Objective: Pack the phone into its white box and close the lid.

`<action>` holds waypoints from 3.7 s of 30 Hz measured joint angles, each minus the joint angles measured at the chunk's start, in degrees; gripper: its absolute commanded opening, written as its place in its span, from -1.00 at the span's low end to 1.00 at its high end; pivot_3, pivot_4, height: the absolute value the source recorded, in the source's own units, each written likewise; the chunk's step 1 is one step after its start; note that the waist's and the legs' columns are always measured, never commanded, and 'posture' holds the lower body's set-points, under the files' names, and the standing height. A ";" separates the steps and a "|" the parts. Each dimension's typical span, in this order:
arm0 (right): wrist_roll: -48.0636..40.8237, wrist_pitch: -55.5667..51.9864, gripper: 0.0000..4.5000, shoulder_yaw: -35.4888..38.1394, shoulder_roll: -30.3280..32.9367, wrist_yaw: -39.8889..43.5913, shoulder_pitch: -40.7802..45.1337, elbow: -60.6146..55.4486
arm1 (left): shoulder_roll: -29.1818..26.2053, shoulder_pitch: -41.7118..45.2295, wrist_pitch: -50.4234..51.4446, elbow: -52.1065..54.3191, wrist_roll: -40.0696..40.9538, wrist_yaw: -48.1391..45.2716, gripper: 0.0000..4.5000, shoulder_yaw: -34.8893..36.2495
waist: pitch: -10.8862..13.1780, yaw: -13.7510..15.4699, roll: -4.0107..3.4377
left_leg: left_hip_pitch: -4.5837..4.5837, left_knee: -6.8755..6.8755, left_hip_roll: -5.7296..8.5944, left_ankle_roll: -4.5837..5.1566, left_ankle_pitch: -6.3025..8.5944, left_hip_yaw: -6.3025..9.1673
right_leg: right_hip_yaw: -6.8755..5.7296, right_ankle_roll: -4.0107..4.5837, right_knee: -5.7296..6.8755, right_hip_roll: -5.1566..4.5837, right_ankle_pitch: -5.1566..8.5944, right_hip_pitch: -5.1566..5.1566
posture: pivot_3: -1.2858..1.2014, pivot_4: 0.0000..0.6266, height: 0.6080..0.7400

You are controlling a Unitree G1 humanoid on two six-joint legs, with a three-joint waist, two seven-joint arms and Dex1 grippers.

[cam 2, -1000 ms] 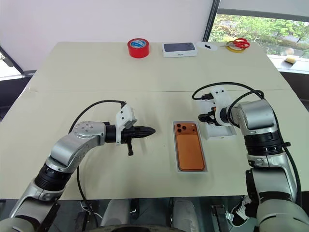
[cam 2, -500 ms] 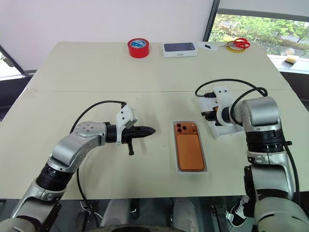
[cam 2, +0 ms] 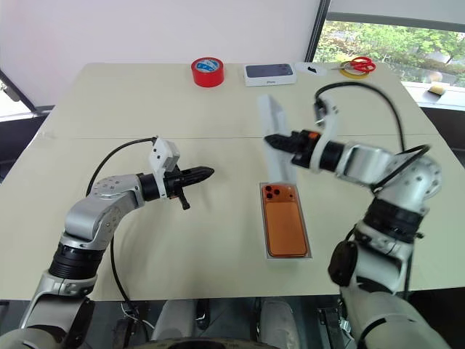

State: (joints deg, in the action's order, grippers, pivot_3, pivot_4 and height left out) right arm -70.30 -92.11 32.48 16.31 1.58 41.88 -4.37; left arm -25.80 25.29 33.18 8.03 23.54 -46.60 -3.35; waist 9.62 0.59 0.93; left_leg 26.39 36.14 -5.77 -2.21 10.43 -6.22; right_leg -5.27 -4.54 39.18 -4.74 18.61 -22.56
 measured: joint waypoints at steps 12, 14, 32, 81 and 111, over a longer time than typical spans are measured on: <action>-41.01 30.70 -0.99 -25.90 0.28 -33.58 -21.60 -16.32 | -0.93 -0.03 -0.36 -0.78 0.20 -1.87 -1.00 -0.48 | -0.01 -0.23 0.02 | 0.02 0.01 0.00 0.04 0.03 0.08 | 0.00 -0.02 -0.04 0.03 0.00 0.02 | 0.03 -0.52 0.85; -41.07 32.80 -0.99 -27.93 1.26 -33.90 -24.25 -18.07 | -0.94 -0.38 -0.36 -0.54 0.18 -1.93 -1.00 -0.89 | -0.01 -0.17 0.02 | 0.02 0.03 0.00 0.04 0.03 0.09 | 0.00 -0.02 -0.04 0.03 0.00 0.03 | 0.03 -0.52 0.85; -37.18 32.92 0.53 -23.88 33.52 -23.78 -24.22 -16.21 | 5.06 -1.34 0.14 3.36 -0.94 -1.59 -1.00 -11.38 | -0.02 0.19 0.05 | 0.00 0.03 0.02 0.08 0.05 0.08 | 0.04 -0.01 -0.13 0.02 0.01 0.07 | 0.03 -0.52 0.85; 27.98 31.39 -0.99 -29.51 42.64 19.87 -34.56 -29.05 | 7.40 8.89 6.31 -5.64 -7.13 -6.74 -1.00 -20.67 | 0.00 0.24 0.07 | -0.01 0.08 0.04 0.08 0.05 0.09 | 0.04 -0.02 -0.12 0.02 0.01 0.07 | 0.03 -0.52 0.85; 35.07 31.59 -0.99 -21.68 43.21 28.51 -43.82 -32.02 | 8.84 8.67 7.13 -4.35 -6.47 -8.78 -1.00 -21.40 | 0.00 0.34 0.07 | -0.02 0.12 0.05 0.08 0.05 0.12 | 0.03 -0.02 -0.11 0.02 0.01 0.12 | 0.03 -0.52 0.85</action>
State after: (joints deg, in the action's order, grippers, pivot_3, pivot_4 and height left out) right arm -35.23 -60.52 10.80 59.52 30.09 -1.93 -36.39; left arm -16.97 33.96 40.31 3.68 17.07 -55.38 -24.76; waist 9.62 0.93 1.00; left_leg 26.37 36.26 -5.72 -2.13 10.48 -6.10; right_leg -5.24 -4.56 39.06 -4.71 18.62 -22.44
